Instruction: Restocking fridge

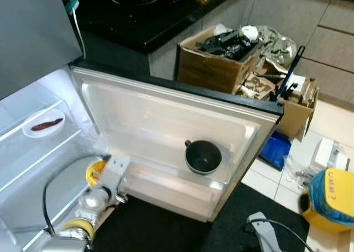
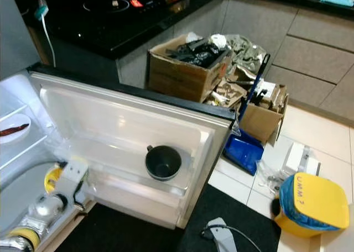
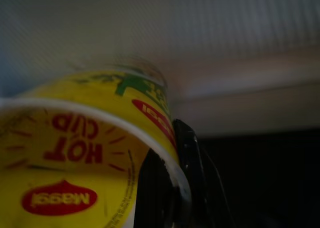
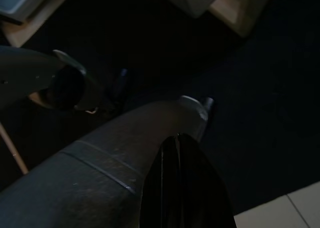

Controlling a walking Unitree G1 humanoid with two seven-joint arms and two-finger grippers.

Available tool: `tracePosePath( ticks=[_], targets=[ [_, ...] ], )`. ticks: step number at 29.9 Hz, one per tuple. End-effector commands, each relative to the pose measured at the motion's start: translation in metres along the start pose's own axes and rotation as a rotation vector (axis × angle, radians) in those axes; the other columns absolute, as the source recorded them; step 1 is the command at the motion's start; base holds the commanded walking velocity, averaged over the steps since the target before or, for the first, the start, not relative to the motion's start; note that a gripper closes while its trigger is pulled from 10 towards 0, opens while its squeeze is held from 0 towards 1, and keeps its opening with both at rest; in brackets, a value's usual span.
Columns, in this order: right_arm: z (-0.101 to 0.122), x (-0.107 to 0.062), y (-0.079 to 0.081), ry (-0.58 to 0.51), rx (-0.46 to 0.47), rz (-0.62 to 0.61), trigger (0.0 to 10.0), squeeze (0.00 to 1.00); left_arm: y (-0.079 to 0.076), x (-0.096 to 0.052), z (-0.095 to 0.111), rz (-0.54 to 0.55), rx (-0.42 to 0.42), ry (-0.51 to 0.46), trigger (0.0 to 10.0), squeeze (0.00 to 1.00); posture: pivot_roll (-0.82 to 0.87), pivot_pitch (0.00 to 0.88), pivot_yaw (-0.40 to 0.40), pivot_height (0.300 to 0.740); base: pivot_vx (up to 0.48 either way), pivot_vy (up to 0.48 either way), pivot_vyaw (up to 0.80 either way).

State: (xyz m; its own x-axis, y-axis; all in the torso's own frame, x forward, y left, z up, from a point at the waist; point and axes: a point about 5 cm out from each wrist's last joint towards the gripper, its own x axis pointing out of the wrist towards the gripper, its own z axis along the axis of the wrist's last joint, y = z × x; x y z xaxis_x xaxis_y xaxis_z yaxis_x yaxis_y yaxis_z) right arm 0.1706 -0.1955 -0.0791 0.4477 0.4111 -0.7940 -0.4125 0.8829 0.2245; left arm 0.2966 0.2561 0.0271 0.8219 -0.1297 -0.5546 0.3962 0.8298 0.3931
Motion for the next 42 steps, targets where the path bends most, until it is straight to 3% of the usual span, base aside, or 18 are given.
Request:
tracePosePath(
  ticks=[1, 3, 7, 10, 14, 18, 21, 22, 29, 30, 31, 32, 34, 35, 38, 40, 41, 42],
  targets=[
    [-0.009, -0.001, 0.003, 0.024, -0.005, 0.017, 10.0, 0.00, 0.008, -0.005, -0.001, -0.092, 0.117, 0.038, 10.0, 0.00, -0.07, 0.056, -0.024, 0.740, 0.000, 0.000, 0.00],
    [-0.010, -0.001, 0.003, 0.031, -0.012, 0.019, 10.0, 0.00, 0.016, -0.009, -0.002, -0.132, 0.160, 0.071, 10.0, 0.00, -0.07, 0.056, -0.024, 0.740, 0.000, 0.000, 0.00],
    [-0.015, -0.002, 0.004, 0.043, -0.008, 0.020, 10.0, 0.00, 0.049, -0.028, -0.004, -0.248, 0.307, 0.189, 10.0, 0.00, -0.07, 0.055, -0.019, 0.740, 0.000, 0.000, 0.00],
    [-0.016, -0.002, 0.004, 0.045, -0.007, 0.020, 10.0, 0.00, 0.057, -0.035, -0.003, -0.279, 0.332, 0.207, 10.0, 0.00, -0.07, 0.055, -0.019, 0.740, 0.000, 0.000, 0.00],
    [-0.018, -0.003, 0.005, 0.051, -0.002, 0.023, 10.0, 0.00, 0.078, -0.059, 0.008, -0.372, 0.399, 0.242, 10.0, 0.00, -0.06, 0.051, -0.016, 0.740, 0.000, 0.000, 0.00],
    [-0.019, -0.003, 0.005, 0.054, 0.002, 0.024, 10.0, 0.00, 0.077, -0.076, 0.034, -0.463, 0.421, 0.119, 10.0, 0.00, -0.06, 0.048, -0.018, 0.740, 0.000, 0.000, 0.00],
    [-0.020, -0.004, 0.004, 0.056, 0.004, 0.024, 10.0, 0.00, 0.057, -0.100, 0.071, -0.632, 0.510, -0.038, 10.0, 0.00, -0.06, 0.047, -0.021, 0.740, 0.000, 0.000, 0.00],
    [-0.020, -0.004, 0.004, 0.057, 0.004, 0.022, 10.0, 0.00, 0.045, -0.106, 0.090, -0.687, 0.514, -0.138, 10.0, 0.00, -0.06, 0.047, -0.021, 0.740, 0.000, 0.000, 0.00],
    [-0.020, -0.004, 0.004, 0.057, 0.004, 0.022, 10.0, 0.00, 0.045, -0.106, 0.090, -0.687, 0.514, -0.138, 10.0, 0.00, -0.06, 0.047, -0.021, 0.740, 0.000, 0.000, 0.00],
    [-0.020, -0.004, 0.004, 0.057, 0.004, 0.022, 10.0, 0.00, 0.037, -0.112, 0.105, -0.727, 0.529, -0.224, 10.0, 0.00, -0.06, 0.045, -0.021, 0.740, 0.000, 0.000, 0.00],
    [-0.020, -0.003, 0.004, 0.055, 0.007, 0.016, 10.0, 0.00, 0.024, -0.119, 0.137, -0.790, 0.528, -0.440, 10.0, 0.00, -0.07, 0.046, -0.016, 0.740, 0.000, 0.000, 0.00],
    [-0.020, -0.003, 0.004, 0.055, 0.007, 0.016, 10.0, 0.00, 0.024, -0.119, 0.137, -0.790, 0.528, -0.440, 10.0, 0.00, -0.07, 0.046, -0.016, 0.740, 0.000, 0.000, 0.00],
    [-0.020, -0.003, 0.004, 0.054, 0.010, 0.008, 10.0, 0.00, 0.015, -0.126, 0.171, -0.824, 0.553, -0.674, 10.0, 0.00, -0.07, 0.047, -0.017, 0.740, 0.000, 0.000, 0.00],
    [-0.021, -0.003, 0.004, 0.055, 0.011, 0.006, 10.0, 0.00, 0.013, -0.128, 0.177, -0.828, 0.551, -0.721, 10.0, 0.00, -0.07, 0.047, -0.017, 0.740, 0.000, 0.000, 0.00],
    [-0.021, -0.004, 0.004, 0.057, 0.012, 0.005, 10.0, 0.00, 0.012, -0.128, 0.179, -0.834, 0.551, -0.733, 10.0, 0.00, -0.07, 0.048, -0.016, 0.740, 0.000, 0.000, 0.00],
    [-0.022, -0.004, 0.004, 0.058, 0.012, 0.004, 10.0, 0.00, 0.009, -0.135, 0.181, -0.872, 0.530, -0.770, 10.0, 0.00, -0.07, 0.048, -0.017, 0.740, 0.000, 0.000, 0.00],
    [-0.022, -0.004, 0.004, 0.061, 0.012, 0.000, 10.0, 0.00, 0.003, -0.147, 0.183, -0.931, 0.506, -0.817, 10.0, 0.00, -0.07, 0.051, -0.017, 0.740, 0.000, 0.000, 0.00],
    [-0.023, -0.004, 0.003, 0.062, 0.011, -0.001, 10.0, 0.00, 0.001, -0.150, 0.183, -0.942, 0.504, -0.813, 10.0, 0.00, -0.07, 0.051, -0.017, 0.740, 0.000, 0.000, 0.00]
  ],
)
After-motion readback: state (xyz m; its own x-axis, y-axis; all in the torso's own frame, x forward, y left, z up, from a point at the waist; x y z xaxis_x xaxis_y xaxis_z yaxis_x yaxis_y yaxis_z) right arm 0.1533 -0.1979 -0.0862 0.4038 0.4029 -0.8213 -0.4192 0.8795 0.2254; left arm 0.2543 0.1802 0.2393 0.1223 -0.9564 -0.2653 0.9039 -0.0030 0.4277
